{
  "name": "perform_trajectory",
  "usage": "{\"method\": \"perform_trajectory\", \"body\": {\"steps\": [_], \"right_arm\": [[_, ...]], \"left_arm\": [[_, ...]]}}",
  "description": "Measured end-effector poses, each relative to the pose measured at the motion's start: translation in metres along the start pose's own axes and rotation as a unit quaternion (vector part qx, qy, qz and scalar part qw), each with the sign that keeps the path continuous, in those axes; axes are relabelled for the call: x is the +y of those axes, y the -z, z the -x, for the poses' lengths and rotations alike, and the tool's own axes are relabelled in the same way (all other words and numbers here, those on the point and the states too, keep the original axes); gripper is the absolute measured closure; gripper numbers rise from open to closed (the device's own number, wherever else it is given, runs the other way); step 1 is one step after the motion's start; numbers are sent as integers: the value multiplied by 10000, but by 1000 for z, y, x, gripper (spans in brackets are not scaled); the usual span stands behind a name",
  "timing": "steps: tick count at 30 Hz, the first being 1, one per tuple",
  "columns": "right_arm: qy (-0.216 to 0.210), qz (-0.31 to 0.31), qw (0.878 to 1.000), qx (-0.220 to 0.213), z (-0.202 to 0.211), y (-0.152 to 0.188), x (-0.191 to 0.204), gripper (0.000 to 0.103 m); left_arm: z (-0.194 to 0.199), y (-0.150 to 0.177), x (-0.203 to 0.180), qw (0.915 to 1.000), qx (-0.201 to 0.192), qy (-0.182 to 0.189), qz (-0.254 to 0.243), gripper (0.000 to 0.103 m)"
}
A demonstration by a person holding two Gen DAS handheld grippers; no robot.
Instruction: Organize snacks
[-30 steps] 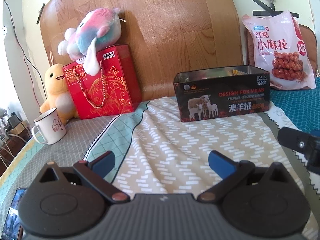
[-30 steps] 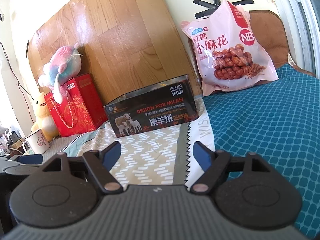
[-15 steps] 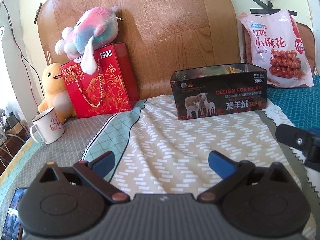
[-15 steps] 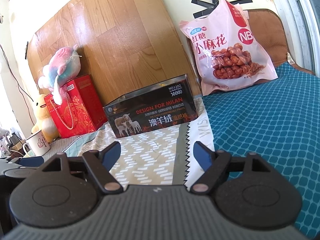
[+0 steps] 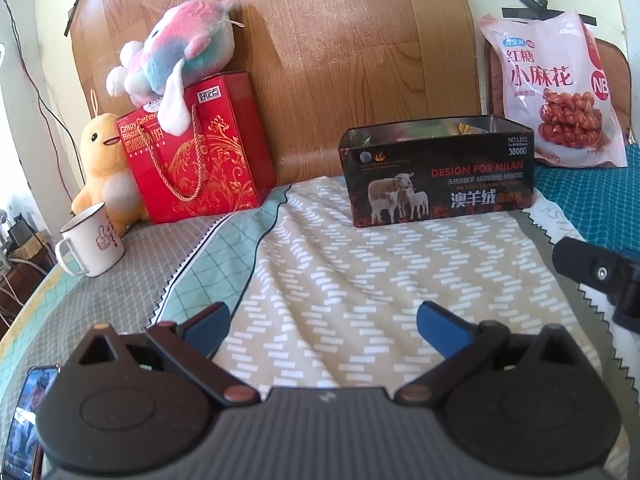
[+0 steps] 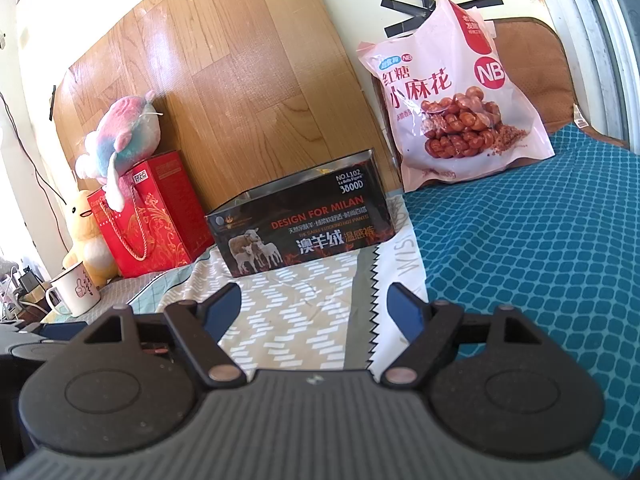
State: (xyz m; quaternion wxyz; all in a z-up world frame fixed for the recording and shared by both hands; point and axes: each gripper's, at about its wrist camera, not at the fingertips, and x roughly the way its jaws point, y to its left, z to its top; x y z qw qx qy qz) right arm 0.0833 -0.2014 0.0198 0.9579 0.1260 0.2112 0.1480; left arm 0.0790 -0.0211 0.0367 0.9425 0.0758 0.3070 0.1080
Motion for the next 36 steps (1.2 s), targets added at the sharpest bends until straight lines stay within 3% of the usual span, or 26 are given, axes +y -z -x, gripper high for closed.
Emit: {"method": "perform_trajectory", "body": {"steps": [11,26,36], "right_arm": [[-7,-2,10000,2,0,0,0,21],[6,-17,10000,-5,1,0,0,21],[0,-20,10000,-3,0,-1,0,21]], "left_arm": [[-5,0,1,9997,239,-83,41,0],[-5,-2,5,9991,219,-335,146,0],[1,-4,1,9996,231,-46,136,0]]}}
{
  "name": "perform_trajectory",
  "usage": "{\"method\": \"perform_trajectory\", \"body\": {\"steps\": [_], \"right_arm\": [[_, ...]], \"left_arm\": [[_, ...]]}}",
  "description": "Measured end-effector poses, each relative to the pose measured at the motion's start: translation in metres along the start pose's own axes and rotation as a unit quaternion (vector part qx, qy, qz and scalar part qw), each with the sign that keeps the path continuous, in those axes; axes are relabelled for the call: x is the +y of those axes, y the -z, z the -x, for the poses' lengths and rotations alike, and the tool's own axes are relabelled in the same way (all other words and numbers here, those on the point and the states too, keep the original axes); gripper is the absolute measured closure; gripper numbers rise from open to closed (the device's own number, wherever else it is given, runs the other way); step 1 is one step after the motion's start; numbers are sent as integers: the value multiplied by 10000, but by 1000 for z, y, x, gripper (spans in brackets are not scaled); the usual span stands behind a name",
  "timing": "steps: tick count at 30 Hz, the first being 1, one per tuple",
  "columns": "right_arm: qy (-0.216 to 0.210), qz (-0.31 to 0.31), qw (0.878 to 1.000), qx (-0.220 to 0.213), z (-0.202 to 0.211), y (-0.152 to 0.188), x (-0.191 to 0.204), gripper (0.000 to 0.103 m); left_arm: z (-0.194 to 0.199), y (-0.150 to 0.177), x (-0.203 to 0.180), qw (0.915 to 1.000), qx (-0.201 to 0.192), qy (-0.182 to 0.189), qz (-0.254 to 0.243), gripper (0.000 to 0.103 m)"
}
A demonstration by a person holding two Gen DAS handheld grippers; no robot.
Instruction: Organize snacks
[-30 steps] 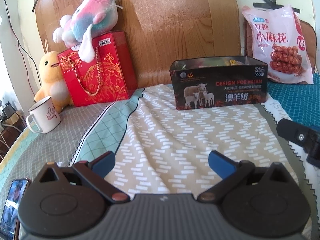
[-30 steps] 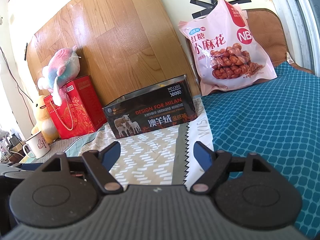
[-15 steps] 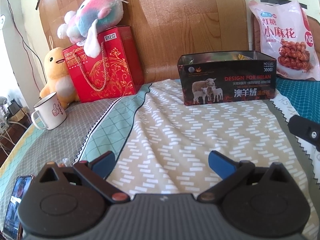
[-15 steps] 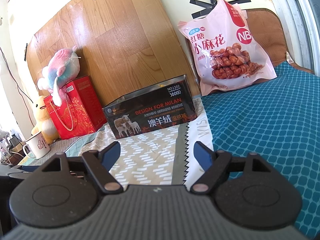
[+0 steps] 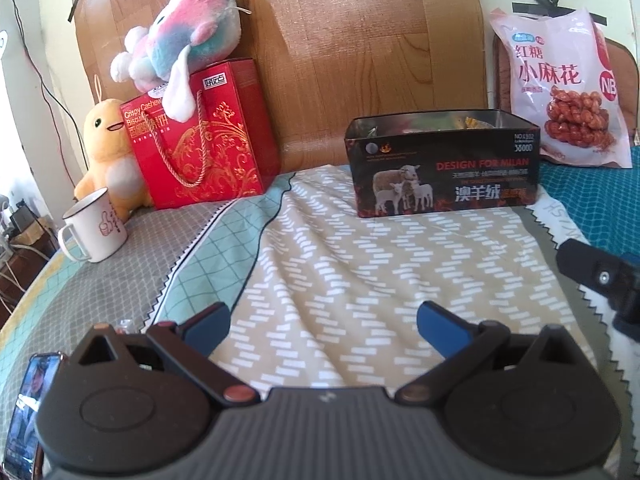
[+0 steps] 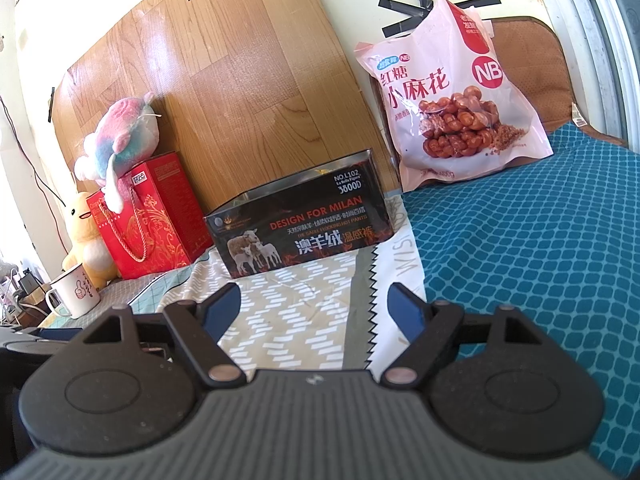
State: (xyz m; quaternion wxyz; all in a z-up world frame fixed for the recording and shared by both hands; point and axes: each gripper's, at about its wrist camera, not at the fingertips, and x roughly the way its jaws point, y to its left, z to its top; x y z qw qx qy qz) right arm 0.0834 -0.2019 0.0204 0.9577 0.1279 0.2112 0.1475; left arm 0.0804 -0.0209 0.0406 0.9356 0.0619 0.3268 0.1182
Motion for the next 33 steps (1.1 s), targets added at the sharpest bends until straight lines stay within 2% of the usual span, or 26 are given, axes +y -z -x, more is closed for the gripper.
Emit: {"method": "perform_trajectory", "body": {"steps": [33], "right_arm": [[25,-47,10000,-12,0,1,0,20]], "left_arm": [[-11,2,-1,9995,302,19,-23,0]]}}
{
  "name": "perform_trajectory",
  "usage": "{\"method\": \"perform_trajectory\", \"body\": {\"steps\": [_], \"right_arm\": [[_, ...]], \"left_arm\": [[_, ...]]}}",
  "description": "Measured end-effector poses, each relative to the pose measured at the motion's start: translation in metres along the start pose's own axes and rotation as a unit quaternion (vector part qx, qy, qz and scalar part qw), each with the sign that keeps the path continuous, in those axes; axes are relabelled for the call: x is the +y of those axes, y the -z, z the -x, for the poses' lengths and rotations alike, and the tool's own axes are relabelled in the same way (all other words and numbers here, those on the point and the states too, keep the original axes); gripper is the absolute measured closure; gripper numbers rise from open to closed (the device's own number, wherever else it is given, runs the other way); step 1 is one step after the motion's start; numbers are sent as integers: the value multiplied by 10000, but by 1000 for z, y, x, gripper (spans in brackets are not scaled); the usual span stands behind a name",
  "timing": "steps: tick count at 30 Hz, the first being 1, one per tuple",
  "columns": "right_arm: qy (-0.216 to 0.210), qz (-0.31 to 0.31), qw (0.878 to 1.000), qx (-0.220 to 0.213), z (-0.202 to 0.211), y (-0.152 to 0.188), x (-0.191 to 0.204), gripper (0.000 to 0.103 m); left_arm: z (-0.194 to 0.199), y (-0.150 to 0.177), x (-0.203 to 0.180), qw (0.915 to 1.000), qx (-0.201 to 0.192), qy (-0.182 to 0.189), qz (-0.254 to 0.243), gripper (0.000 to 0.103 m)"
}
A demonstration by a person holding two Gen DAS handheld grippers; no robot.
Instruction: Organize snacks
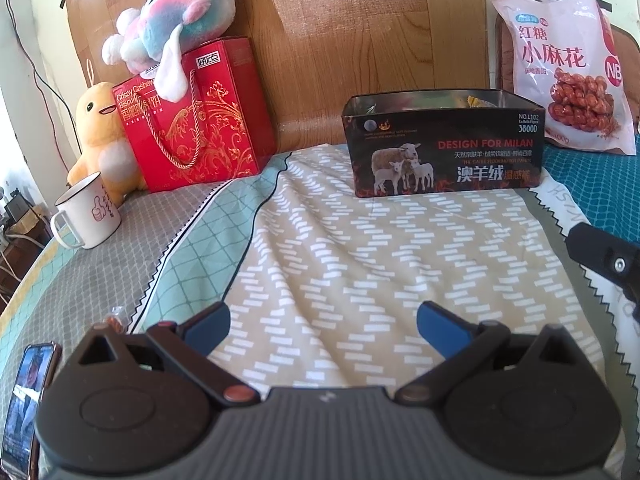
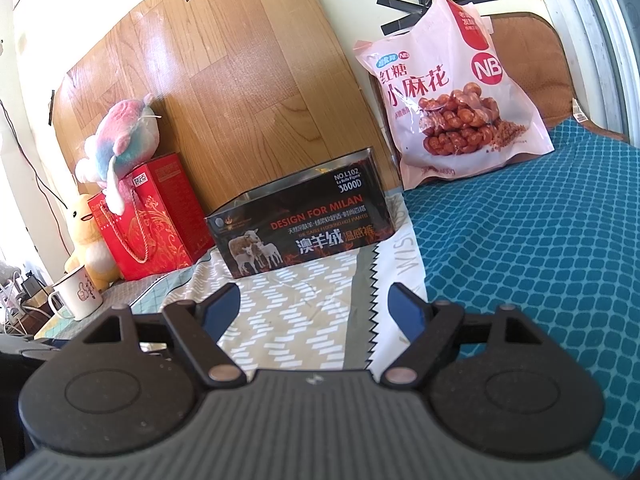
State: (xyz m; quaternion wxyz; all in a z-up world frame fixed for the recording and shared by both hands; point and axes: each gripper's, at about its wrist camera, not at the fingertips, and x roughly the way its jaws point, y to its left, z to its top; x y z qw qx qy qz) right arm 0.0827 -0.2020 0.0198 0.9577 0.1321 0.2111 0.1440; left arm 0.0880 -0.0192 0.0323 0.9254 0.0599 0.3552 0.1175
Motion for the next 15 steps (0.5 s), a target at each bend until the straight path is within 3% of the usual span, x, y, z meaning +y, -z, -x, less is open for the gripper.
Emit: {"method": "perform_trajectory", "body": {"steps": [15], "right_arm": [[3,-9,10000,0,0,1,1,20]], "left_arm": [[-1,2,1,10000,29,18,23,0]]}}
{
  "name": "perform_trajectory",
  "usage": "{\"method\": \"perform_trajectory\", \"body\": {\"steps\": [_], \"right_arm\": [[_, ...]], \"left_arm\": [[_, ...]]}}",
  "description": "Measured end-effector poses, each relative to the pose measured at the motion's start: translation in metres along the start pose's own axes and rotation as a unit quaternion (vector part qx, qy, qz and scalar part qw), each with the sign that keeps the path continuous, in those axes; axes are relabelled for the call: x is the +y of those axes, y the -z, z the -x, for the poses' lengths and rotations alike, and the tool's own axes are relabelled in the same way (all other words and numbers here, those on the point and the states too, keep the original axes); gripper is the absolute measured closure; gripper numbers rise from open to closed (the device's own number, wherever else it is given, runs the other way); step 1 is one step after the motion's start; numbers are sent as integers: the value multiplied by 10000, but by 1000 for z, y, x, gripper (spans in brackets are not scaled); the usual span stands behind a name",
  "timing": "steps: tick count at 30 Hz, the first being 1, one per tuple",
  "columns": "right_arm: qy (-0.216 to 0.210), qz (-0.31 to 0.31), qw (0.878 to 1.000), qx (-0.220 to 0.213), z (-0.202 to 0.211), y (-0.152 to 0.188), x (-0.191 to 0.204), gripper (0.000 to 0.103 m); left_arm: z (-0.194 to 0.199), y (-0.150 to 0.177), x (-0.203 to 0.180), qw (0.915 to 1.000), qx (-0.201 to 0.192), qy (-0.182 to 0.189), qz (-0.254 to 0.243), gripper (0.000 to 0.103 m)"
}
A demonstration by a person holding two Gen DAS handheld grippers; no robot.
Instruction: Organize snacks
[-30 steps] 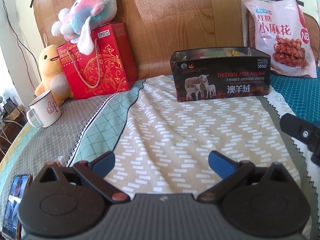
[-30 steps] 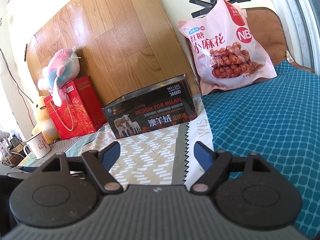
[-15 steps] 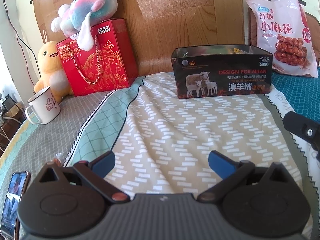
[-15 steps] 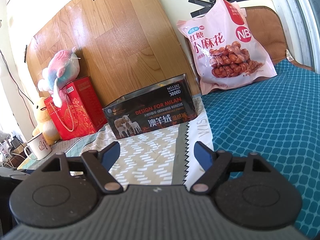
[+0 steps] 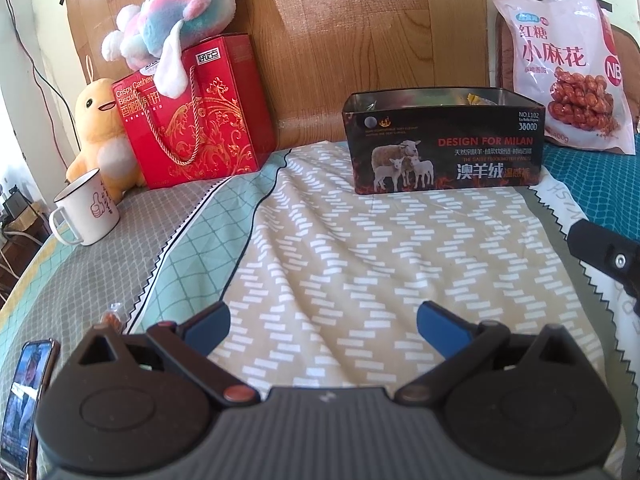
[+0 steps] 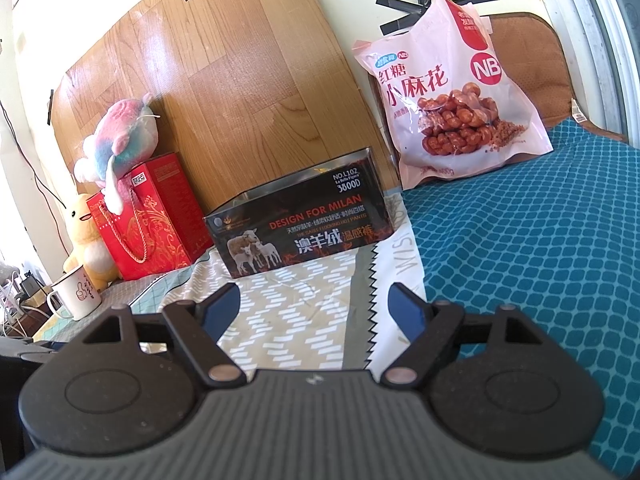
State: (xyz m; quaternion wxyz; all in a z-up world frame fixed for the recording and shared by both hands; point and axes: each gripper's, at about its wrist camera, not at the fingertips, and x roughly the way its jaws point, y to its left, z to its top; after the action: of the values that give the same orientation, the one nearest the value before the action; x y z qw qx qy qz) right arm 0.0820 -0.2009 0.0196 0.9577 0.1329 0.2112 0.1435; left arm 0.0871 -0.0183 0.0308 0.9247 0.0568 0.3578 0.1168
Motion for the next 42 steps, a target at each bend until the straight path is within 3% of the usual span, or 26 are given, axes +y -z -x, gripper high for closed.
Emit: {"method": "perform_trajectory", "body": {"steps": [42], "right_arm": [[8,-9,10000,15,0,0,-1,20]], "left_arm": [[-3,3,-2,10000,41,37,-26,0]]}}
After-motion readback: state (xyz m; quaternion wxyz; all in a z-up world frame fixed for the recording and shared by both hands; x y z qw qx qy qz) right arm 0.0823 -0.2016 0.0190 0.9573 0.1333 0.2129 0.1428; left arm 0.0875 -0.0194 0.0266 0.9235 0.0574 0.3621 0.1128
